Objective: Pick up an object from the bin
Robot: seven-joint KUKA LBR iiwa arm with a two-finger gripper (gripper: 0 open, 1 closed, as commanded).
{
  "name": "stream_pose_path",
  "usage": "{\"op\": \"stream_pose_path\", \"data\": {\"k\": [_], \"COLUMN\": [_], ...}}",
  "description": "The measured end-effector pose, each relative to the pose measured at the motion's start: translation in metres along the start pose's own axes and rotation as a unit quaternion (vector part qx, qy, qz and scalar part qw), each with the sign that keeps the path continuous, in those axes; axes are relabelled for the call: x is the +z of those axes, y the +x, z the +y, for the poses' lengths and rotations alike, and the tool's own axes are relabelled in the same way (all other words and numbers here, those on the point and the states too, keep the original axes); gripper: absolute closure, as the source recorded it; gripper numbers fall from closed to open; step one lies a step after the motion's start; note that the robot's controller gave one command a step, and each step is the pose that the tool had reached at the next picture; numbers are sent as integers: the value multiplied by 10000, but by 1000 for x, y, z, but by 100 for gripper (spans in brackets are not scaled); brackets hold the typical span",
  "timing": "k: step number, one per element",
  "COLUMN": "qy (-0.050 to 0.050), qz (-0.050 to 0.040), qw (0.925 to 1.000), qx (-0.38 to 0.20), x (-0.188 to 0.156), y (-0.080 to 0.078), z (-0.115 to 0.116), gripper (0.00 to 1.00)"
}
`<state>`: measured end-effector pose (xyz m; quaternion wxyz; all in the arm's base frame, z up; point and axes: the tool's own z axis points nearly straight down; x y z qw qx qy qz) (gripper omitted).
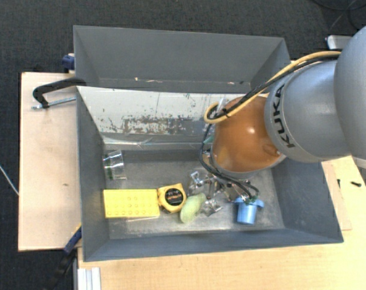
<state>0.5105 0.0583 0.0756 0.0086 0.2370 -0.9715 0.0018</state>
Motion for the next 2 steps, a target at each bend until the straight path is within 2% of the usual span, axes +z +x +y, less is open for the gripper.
{"op": "stream_pose_path", "data": {"k": [1, 2], "qy": [1, 5], "qz": [-6, -118], "qw": [10000, 9999], "qx": [-1, 111], "x": [0, -143], "y": [0, -12], "z": [0, 29], "gripper": [100, 100]}}
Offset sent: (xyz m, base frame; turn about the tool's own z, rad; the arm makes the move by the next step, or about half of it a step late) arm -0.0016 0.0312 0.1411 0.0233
